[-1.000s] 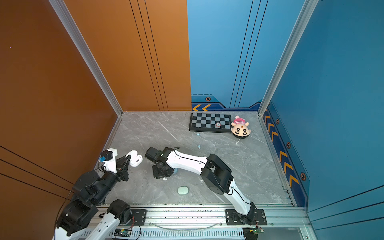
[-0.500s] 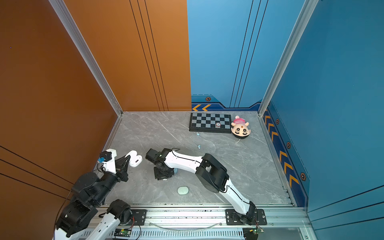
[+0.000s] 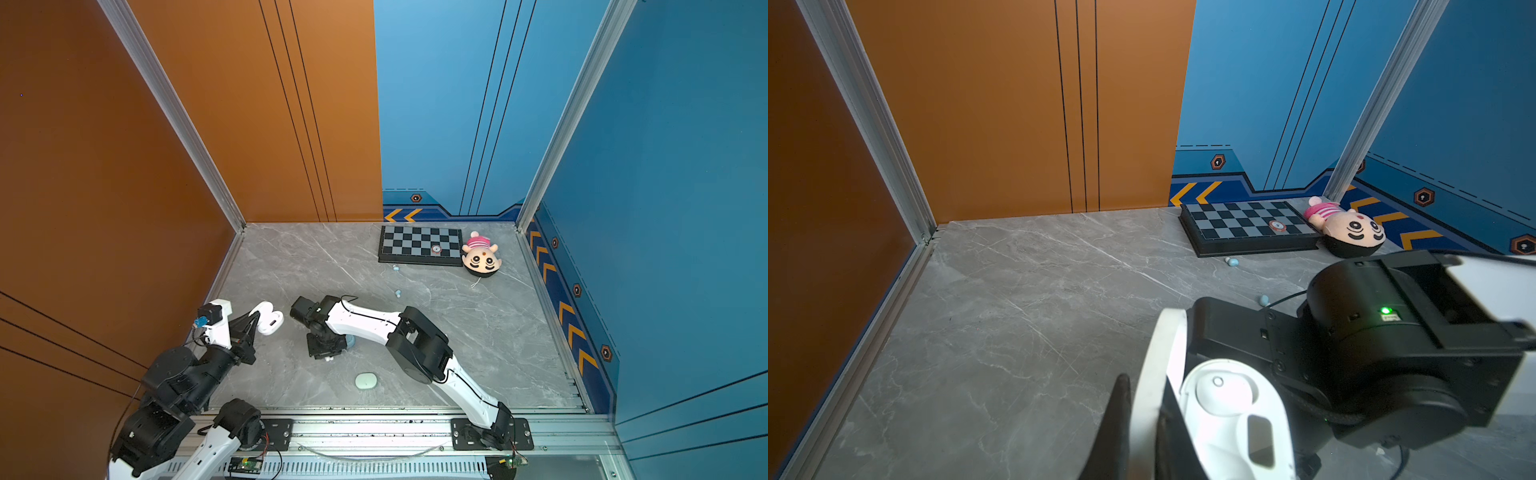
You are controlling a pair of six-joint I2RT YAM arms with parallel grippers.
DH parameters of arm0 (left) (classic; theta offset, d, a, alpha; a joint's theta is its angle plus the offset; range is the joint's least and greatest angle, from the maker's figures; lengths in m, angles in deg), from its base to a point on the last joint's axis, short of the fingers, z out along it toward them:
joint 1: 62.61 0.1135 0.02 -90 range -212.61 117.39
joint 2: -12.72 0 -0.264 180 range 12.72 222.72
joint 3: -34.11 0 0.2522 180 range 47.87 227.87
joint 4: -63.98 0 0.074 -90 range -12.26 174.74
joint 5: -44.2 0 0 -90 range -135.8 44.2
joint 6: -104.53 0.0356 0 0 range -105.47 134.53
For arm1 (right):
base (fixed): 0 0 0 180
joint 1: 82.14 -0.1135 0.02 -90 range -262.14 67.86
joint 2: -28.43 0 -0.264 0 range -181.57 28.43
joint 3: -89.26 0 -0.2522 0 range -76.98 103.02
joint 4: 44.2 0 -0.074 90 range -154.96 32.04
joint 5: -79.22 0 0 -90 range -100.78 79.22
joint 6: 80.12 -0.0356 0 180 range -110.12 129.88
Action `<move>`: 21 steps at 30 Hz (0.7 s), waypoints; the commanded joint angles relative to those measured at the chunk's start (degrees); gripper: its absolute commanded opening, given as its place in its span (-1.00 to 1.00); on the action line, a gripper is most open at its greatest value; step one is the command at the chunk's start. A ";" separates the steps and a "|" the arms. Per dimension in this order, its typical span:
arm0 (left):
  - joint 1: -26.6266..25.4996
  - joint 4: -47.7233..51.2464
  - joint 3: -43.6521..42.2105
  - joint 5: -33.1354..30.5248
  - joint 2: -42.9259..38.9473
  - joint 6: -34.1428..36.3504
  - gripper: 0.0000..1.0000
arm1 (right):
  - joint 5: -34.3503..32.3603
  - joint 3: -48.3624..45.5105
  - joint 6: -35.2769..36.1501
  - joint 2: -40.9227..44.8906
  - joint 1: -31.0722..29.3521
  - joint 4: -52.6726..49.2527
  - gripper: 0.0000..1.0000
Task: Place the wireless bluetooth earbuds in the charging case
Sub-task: 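Lower the right gripper and close it on the second white earbud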
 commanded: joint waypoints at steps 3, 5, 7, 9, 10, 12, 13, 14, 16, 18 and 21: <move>0.55 0.11 -0.63 -1.49 -1.03 0.74 -1.00 | 1.60 0.16 0.90 -2.79 -0.01 -2.96 -0.38; 0.55 0.11 -0.77 -1.48 -1.12 0.82 -1.00 | 1.75 0.79 2.42 -2.87 0.30 -4.17 -0.37; 0.55 0.11 -0.78 -1.52 -1.27 0.76 -1.00 | 1.48 1.64 5.13 -3.18 0.58 -6.20 -0.36; 0.55 0.13 -0.90 -1.68 -1.59 0.92 -1.00 | 1.07 2.32 7.90 -3.52 0.87 -8.19 -0.36; 0.55 0.20 -1.01 -1.72 -1.80 0.99 -1.00 | -0.29 2.78 9.97 -3.62 0.67 -9.19 -0.36; 0.55 0.31 -1.12 -1.79 -2.24 1.00 -1.00 | -2.83 2.73 13.01 -3.74 0.07 -10.33 -0.36; 0.55 0.37 -1.23 -1.73 -2.39 1.05 -1.00 | -3.29 2.56 14.09 -3.97 -0.18 -10.65 -0.36; 0.55 0.44 -1.24 -1.76 -2.45 1.09 -1.00 | -3.64 2.34 14.73 -4.01 -0.43 -10.70 -0.36; 0.55 0.72 -1.14 -1.84 -2.58 1.14 -1.00 | -4.88 2.36 15.88 -4.30 -1.16 -10.96 -0.36; 0.55 0.81 -1.09 -1.83 -2.54 1.35 -1.00 | -5.49 2.63 16.36 -4.72 -1.65 -10.96 -0.38; 0.55 0.79 -0.91 -1.99 -2.27 1.67 -1.00 | -5.71 3.18 16.47 -5.08 -1.98 -10.96 -0.44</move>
